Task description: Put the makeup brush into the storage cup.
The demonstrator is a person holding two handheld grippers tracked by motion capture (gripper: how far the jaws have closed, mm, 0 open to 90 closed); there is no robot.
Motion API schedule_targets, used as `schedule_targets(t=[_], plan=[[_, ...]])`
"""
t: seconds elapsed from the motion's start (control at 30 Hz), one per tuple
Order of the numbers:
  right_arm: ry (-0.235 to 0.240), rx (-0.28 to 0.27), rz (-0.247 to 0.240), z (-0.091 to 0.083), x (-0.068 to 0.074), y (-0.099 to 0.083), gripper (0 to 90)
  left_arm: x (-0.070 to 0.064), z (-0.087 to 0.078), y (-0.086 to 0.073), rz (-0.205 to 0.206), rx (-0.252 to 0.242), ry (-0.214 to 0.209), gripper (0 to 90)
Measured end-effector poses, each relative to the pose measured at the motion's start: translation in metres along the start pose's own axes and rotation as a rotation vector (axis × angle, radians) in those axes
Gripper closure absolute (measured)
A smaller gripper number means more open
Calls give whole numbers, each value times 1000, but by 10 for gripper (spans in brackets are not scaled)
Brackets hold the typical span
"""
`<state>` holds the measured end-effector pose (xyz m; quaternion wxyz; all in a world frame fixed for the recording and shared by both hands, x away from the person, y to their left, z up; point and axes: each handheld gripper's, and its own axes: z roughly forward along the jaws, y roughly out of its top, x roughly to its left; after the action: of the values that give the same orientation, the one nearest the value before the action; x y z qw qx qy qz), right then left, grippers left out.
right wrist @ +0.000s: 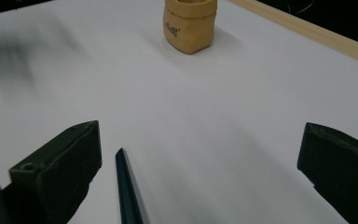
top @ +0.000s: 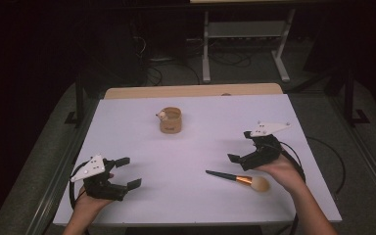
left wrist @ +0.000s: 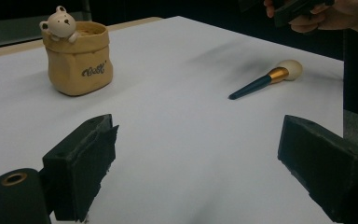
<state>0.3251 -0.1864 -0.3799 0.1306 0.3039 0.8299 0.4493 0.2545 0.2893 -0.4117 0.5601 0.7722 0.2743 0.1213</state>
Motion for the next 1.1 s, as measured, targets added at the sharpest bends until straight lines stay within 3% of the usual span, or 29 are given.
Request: schedule_targets(t=[0.3,0.4,0.9,1.1], plan=[[2,55,-26,-3,-2,-1,11,1,0,-1,-1,0,-1,106],[17,91,-16,-5,-1,-2,49,1,-1,0,6,3,1,106],[81,251,-76,0,4,-5,122,0,1,-1,6,5,-6,106],[94,277,-74,1,5,-6,133,0,1,0,6,5,-5,106]])
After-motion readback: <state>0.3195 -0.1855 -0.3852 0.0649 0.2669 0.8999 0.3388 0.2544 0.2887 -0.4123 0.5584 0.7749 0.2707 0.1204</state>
